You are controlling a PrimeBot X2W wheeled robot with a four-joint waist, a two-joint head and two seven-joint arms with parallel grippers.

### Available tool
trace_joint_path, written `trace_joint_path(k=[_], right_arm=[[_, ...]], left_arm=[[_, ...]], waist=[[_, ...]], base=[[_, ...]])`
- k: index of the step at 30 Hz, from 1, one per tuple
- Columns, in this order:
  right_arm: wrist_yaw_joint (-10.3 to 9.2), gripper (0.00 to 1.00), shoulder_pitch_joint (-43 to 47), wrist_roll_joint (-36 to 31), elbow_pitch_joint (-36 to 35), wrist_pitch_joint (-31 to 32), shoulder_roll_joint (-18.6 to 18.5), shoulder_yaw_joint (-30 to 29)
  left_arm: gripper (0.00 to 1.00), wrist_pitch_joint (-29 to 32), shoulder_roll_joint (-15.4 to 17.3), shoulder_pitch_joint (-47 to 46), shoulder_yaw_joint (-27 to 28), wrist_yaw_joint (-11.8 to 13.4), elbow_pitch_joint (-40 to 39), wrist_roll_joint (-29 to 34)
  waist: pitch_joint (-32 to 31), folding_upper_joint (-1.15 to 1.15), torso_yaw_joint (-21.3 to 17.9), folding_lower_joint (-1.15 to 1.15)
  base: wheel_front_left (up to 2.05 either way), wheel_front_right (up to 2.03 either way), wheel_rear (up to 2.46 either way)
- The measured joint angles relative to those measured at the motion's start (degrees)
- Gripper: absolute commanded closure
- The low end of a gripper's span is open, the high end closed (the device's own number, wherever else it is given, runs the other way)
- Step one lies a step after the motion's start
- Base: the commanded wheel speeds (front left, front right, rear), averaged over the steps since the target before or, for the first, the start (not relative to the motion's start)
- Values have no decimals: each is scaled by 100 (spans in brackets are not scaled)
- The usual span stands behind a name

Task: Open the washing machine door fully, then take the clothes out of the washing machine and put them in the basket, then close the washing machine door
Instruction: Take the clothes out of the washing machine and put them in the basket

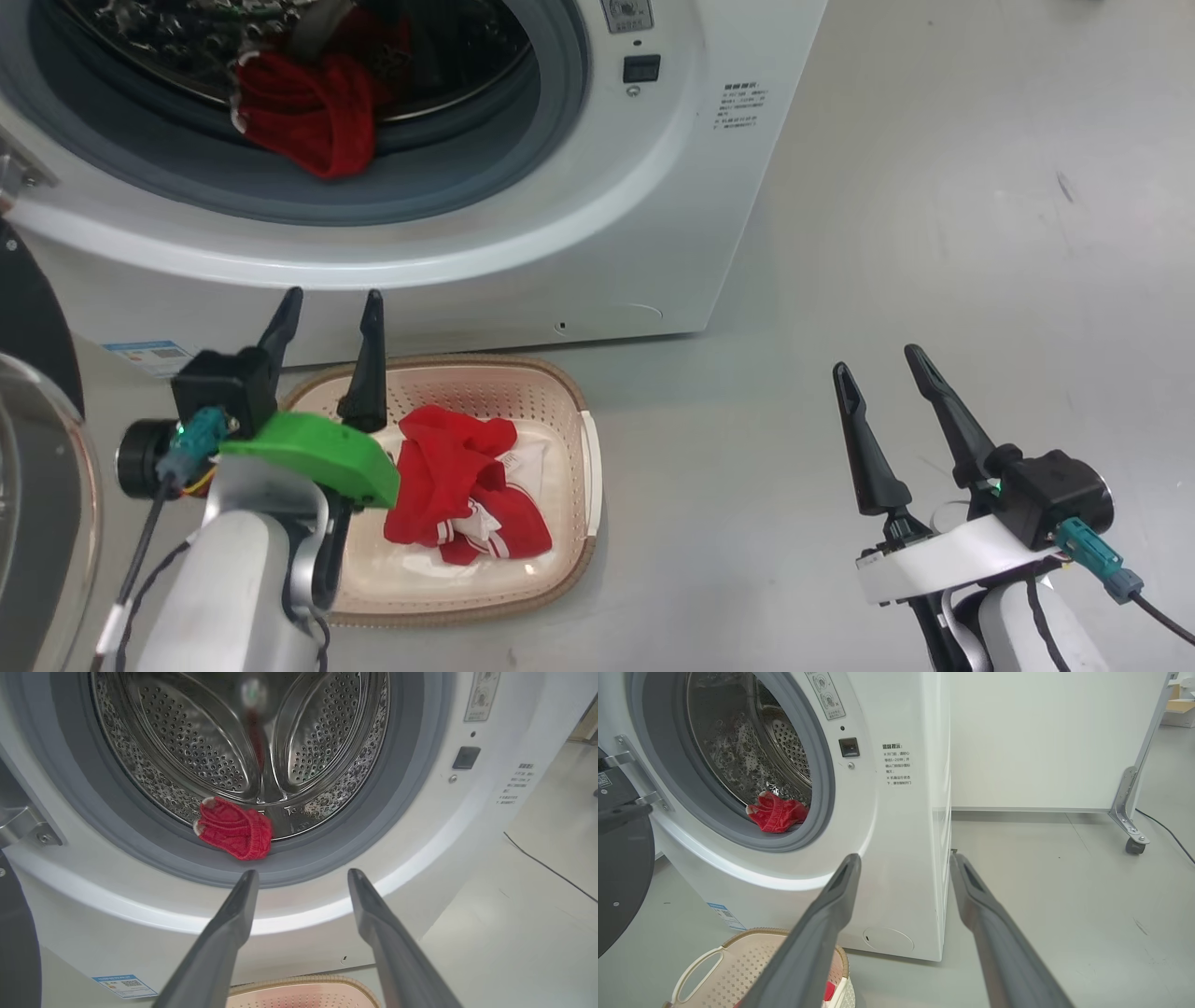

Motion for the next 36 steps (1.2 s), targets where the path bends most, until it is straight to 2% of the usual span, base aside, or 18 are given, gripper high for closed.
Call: trace_joint_path(k=[4, 8, 16, 27, 36], right_arm=[[0, 0, -203, 3, -30, 0, -4, 124], [0, 0, -450, 45, -68, 0, -9, 261], [1, 0, -962, 236, -164, 0, -12, 412], [0, 0, -1310, 704, -135, 0, -19, 587], [0, 0, -1517, 949, -145, 0, -18, 694]], left_arm=[[0, 371, 45, -506, 38, -20, 286, -32], [0, 742, 222, -1077, 151, -25, 467, -38], [0, 1669, 726, -2199, 244, -115, 875, -38], [0, 2513, 1543, -3307, 409, -256, 1289, 129], [0, 3033, 1835, -4045, 527, -341, 1503, 158]], waist=[[311, 0, -85, 0], [624, 0, -182, 0], [1238, 0, -421, 1], [1763, 0, -954, 1], [2088, 0, -1345, 1]], base=[[0, 0, 0], [0, 0, 0], [0, 0, 0], [0, 0, 0], [0, 0, 0]])
